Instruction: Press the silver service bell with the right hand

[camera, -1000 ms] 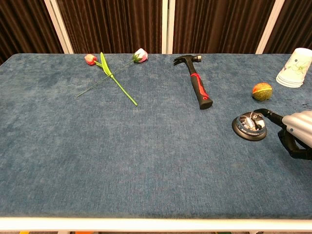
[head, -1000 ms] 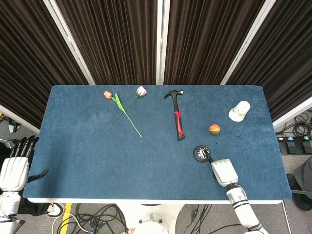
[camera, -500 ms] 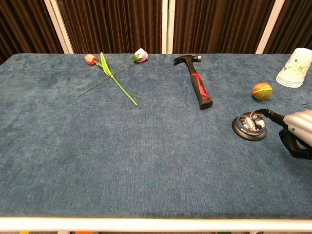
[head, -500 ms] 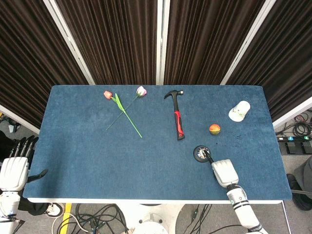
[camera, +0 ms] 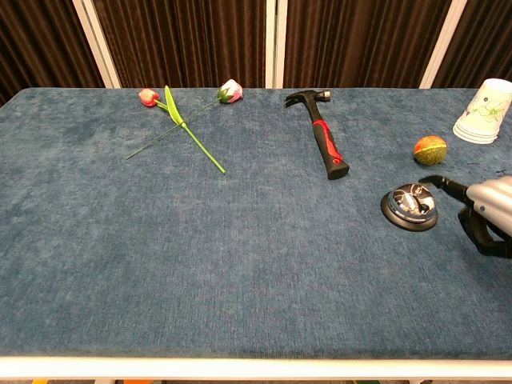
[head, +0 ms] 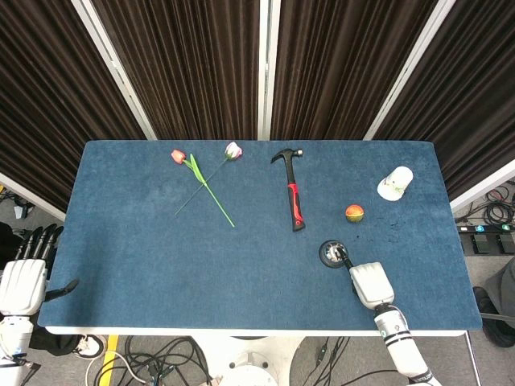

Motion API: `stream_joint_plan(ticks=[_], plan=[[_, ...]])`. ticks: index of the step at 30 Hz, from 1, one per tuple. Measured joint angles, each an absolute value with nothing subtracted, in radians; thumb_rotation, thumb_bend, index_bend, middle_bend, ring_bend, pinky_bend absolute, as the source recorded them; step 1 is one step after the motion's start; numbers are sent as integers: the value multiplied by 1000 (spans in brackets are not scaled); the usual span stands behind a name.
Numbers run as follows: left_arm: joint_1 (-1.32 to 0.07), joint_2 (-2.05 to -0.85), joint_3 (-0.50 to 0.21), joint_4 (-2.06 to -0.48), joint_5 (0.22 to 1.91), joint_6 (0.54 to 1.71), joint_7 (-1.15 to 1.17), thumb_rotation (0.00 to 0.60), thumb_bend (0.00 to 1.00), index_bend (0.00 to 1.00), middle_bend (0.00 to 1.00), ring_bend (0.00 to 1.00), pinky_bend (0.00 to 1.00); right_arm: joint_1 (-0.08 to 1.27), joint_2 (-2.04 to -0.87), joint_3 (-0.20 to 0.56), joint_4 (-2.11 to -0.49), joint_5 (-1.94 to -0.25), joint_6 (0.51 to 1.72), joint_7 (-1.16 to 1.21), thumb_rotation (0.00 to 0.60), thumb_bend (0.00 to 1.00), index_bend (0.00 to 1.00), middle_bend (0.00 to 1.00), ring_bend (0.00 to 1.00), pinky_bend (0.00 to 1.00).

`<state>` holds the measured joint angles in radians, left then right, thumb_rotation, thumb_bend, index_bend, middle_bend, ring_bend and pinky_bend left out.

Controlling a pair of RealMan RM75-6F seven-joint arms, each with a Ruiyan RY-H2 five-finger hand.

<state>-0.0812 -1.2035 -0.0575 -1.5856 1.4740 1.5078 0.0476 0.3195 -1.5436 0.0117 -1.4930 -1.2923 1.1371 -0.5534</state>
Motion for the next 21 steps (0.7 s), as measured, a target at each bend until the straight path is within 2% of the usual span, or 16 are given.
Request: stream_joint_plan(ticks=[4, 13, 21], plan=[[-80, -1203, -58, -1584, 1472, 1508, 46, 600, 108, 86, 54, 0, 145, 323, -1548, 10, -1489, -1274, 1126, -564, 600, 1000, 9, 877, 786, 705], [-82, -1206, -58, -1585, 1475, 1507, 49, 600, 108, 86, 53, 0, 145, 317, -1536, 15, -1503, -1325, 1181, -520, 600, 1000, 9, 877, 786, 705], [-79, -1203, -58, -1585, 1474, 1510, 46, 600, 108, 86, 54, 0, 145, 325, -1543, 8, -1492, -1260, 1125, -564, 600, 1000, 9, 877, 786, 705]])
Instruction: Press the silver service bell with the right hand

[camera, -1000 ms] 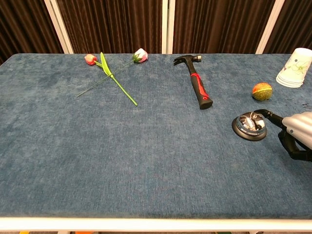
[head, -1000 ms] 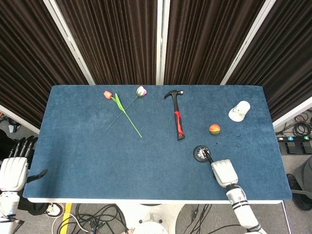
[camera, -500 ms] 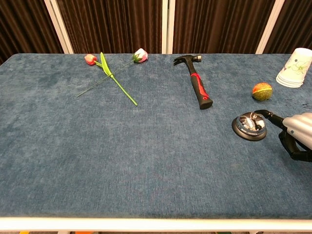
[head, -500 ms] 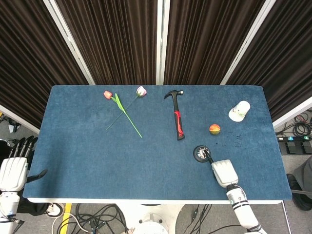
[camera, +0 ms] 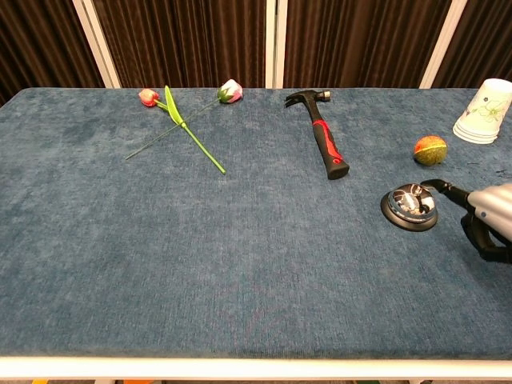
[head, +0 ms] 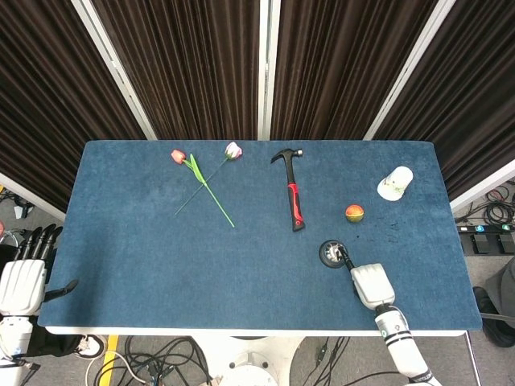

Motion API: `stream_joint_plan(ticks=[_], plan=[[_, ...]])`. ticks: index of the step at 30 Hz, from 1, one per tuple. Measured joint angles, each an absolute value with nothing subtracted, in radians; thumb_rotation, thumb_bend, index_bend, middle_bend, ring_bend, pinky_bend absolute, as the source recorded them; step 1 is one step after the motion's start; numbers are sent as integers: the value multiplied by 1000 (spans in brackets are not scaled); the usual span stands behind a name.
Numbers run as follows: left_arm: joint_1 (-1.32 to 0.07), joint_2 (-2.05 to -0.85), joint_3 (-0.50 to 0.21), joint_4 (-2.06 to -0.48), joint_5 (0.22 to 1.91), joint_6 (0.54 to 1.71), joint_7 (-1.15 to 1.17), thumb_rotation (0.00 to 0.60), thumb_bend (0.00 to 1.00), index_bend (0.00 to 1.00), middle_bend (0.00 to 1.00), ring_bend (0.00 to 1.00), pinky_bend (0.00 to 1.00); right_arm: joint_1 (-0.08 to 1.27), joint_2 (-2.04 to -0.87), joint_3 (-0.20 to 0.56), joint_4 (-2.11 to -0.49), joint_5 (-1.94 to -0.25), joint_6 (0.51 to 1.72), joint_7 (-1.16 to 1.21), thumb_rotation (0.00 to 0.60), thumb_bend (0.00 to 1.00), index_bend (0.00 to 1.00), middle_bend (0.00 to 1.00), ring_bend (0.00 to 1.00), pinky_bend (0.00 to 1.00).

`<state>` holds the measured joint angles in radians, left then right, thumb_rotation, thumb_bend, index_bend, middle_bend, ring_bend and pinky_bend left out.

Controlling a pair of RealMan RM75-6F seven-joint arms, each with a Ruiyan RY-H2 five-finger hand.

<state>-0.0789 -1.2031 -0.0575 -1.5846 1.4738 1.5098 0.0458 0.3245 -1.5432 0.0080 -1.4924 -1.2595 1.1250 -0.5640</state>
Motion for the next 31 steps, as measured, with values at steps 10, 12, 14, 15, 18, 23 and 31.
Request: stream_joint_plan(ticks=[10, 12, 14, 15, 18, 23, 31], plan=[[-83, -1204, -60, -1590, 1479, 1510, 52, 600, 108, 86, 54, 0, 145, 313, -1503, 25, -1541, -1324, 1218, -509, 600, 1000, 9, 874, 786, 705], [-84, -1204, -59, -1592, 1480, 1508, 56, 600, 108, 86, 54, 0, 145, 303, -1489, 32, -1551, -1364, 1268, -467, 600, 1000, 9, 856, 784, 705], [-85, -1204, -59, -1595, 1480, 1507, 61, 600, 108, 86, 54, 0, 145, 291, -1476, 40, -1555, -1407, 1327, -416, 600, 1000, 11, 789, 729, 688], [-85, -1205, -59, -1597, 1480, 1507, 63, 600, 108, 86, 54, 0, 145, 286, -1470, 43, -1555, -1425, 1354, -393, 600, 993, 14, 754, 684, 675], [-88, -1203, -59, -1608, 1483, 1505, 72, 600, 108, 86, 54, 0, 145, 262, -1448, 56, -1550, -1476, 1445, -306, 600, 905, 27, 478, 308, 439], [-94, -1194, -63, -1623, 1488, 1505, 83, 600, 109, 86, 54, 0, 145, 228, -1380, 64, -1580, -1462, 1479, -258, 600, 311, 0, 0, 0, 0], [-87, -1195, -61, -1619, 1483, 1511, 77, 600, 109, 86, 54, 0, 145, 199, -1303, 81, -1651, -1386, 1452, -336, 600, 90, 0, 0, 0, 0]])
